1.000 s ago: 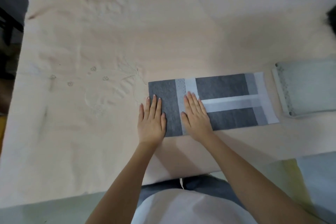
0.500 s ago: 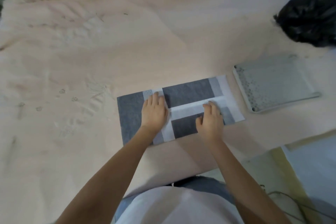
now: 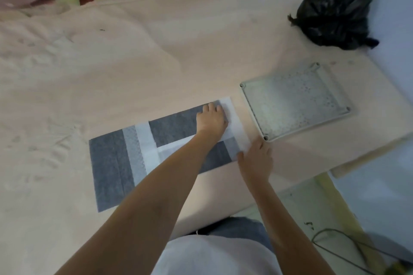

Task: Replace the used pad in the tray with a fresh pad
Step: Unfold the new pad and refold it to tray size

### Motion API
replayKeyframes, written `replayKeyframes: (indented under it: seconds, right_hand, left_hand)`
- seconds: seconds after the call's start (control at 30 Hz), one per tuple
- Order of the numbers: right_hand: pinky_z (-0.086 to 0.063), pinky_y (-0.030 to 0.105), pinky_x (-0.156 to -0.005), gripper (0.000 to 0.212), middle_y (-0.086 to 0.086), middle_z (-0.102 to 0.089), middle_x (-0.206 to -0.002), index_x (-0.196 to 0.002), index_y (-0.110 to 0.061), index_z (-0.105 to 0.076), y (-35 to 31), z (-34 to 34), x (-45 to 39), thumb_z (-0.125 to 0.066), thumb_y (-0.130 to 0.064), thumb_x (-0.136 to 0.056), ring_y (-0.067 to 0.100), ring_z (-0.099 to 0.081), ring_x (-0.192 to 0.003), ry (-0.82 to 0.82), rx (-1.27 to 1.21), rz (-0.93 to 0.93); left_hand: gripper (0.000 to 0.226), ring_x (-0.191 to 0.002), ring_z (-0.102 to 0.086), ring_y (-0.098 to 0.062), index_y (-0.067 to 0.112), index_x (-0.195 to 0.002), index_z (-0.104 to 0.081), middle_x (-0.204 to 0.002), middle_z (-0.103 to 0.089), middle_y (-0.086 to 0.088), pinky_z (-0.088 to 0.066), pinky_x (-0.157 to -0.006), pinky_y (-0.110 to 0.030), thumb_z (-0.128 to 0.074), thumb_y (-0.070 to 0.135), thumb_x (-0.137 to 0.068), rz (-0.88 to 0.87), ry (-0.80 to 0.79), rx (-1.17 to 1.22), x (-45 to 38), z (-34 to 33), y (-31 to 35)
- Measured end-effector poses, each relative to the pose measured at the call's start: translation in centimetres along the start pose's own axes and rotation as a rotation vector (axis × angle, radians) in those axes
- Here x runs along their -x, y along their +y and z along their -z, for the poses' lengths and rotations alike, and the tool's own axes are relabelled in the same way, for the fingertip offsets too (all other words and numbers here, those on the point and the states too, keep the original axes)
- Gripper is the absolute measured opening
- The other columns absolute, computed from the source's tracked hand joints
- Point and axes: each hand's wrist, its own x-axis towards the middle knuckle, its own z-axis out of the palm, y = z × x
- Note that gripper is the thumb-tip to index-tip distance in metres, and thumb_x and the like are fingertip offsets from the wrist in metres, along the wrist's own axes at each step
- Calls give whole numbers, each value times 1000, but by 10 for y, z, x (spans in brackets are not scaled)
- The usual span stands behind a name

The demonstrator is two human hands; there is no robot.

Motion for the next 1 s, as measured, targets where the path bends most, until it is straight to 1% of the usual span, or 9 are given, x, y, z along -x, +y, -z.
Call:
replayKeyframes:
  seconds: [0.13,0.23,0.33,0.43,0.53,0.63,0.8,0.93,1.0]
  right_hand:
    - [-43,35,-84,44,12,-54,-119,-124,-3,-47,10,0,-14,-60,-25,-88,28,-53,-110,-79,-353,-91]
    - [-36,28,-64,14,0,-52,-76,-84,-12,-49,15,6,-22,-62,-15,-82,22,-53,-75,-131,-628,-148]
    - [-28,27,-50,32,-4,-37,-60,-64,-20,-33,16,11,-21,-59,-11,-79,15,-40,-58,-129,-645,-105]
    - [-28,22,-49,28,-9,-41,-60,-67,-23,-38,16,16,-16,-60,-16,-82,12,-44,-58,-114,-605,-57]
    - [-28,20,-52,19,-11,-43,-63,-75,-18,-45,16,18,-9,-62,-19,-84,12,-46,-65,-94,-583,-4]
    - [-27,20,-55,18,-13,-44,-69,-79,-17,-46,15,19,-3,-62,-19,-85,10,-46,-69,-50,-578,64]
    - [-30,24,-60,17,-6,-52,-80,-81,-19,-45,9,21,4,-61,-21,-85,10,-47,-72,-46,-534,135]
    - [-32,24,-55,13,-5,-56,-76,-78,-19,-47,-3,27,11,-58,-22,-83,13,-52,-68,-1,-443,172]
    - [-33,20,-53,12,-6,-54,-71,-75,-20,-47,-14,33,17,-57,-23,-81,12,-52,-65,6,-390,230]
  left_hand:
    - [49,-119,-39,-31,5,-133,-36,-133,-37,-16,-36,-71,-36,-39,37,-97,43,-20,6,-15,3,21]
    - [63,-116,-42,-30,5,-133,-35,-129,-39,-14,-37,-69,-35,-37,54,-94,94,-26,8,-24,6,31]
    - [79,-114,-44,-29,3,-134,-33,-126,-42,-13,-37,-69,-34,-39,67,-88,152,-2,74,-32,11,41]
    - [79,-112,-47,-28,3,-134,-32,-125,-43,-12,-39,-66,-33,-47,64,-85,226,-5,107,-39,18,49]
    - [61,-106,-53,-27,2,-130,-33,-124,-45,-13,-41,-58,-31,-58,38,-87,286,-81,39,-44,26,53]
    - [55,-104,-54,-26,2,-128,-34,-121,-46,-12,-42,-54,-31,-59,28,-86,326,-138,26,-47,33,54]
    - [50,-117,-49,-25,1,-135,-36,-128,-49,-11,-47,-68,-33,-50,17,-89,329,-195,153,-49,43,46]
    - [25,-62,-64,-20,2,-106,-54,-73,-64,-5,-50,-56,-23,-44,16,-88,348,-184,497,-41,59,25]
    - [17,-65,-67,-24,4,-89,-59,-67,-60,-5,-54,-60,-28,-44,10,-85,346,-138,629,-33,65,5]
